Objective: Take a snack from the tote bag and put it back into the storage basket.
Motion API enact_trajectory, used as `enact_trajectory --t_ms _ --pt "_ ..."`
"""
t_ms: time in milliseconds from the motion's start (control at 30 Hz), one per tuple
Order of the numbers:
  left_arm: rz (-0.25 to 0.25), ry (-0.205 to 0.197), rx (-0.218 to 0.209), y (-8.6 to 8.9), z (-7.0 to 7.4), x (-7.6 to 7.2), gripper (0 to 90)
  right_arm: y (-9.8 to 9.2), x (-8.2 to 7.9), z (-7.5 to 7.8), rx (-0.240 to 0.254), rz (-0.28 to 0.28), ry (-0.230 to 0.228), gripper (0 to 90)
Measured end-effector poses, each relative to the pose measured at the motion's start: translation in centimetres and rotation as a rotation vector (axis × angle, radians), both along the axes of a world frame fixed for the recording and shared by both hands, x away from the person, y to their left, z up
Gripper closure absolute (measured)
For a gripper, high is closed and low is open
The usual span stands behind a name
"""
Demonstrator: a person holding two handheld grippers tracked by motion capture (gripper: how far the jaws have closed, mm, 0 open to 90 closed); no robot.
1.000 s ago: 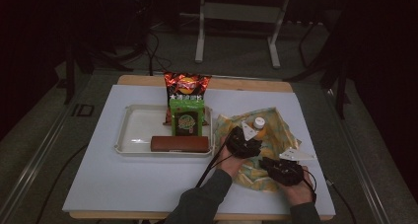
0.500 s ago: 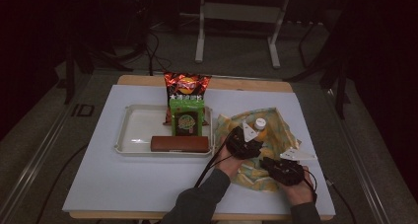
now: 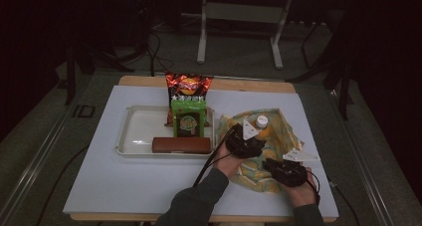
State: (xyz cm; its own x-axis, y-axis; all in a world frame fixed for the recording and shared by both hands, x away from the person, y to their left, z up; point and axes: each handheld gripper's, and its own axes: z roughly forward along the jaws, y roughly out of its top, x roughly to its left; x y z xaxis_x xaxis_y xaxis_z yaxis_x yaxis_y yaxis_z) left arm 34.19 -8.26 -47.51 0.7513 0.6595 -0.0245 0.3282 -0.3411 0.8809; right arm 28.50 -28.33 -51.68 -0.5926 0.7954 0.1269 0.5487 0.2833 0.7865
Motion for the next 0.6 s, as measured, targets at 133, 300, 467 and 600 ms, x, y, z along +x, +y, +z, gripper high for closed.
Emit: enact_trajectory --t_ms 133,300,467,600 --pt "-0.010 -0.006 0.005 0.3 0.6 -0.2 39.9 0.0 0.0 0.0 -0.002 0.001 -0.002 73.7" --pt "-0.022 -0.002 0.006 0.8 1.3 -0.4 39.9 0.0 0.0 0.0 -0.002 0.001 -0.002 73.7" --pt "-0.035 0.003 -0.004 1.3 1.9 -0.6 39.9 0.0 0.1 -0.1 -0.003 0.001 -0.001 73.7" --pt "-0.050 0.007 -0.008 1.7 2.2 -0.8 39.9 0.0 0.1 -0.1 -0.003 0.001 0.000 73.7"
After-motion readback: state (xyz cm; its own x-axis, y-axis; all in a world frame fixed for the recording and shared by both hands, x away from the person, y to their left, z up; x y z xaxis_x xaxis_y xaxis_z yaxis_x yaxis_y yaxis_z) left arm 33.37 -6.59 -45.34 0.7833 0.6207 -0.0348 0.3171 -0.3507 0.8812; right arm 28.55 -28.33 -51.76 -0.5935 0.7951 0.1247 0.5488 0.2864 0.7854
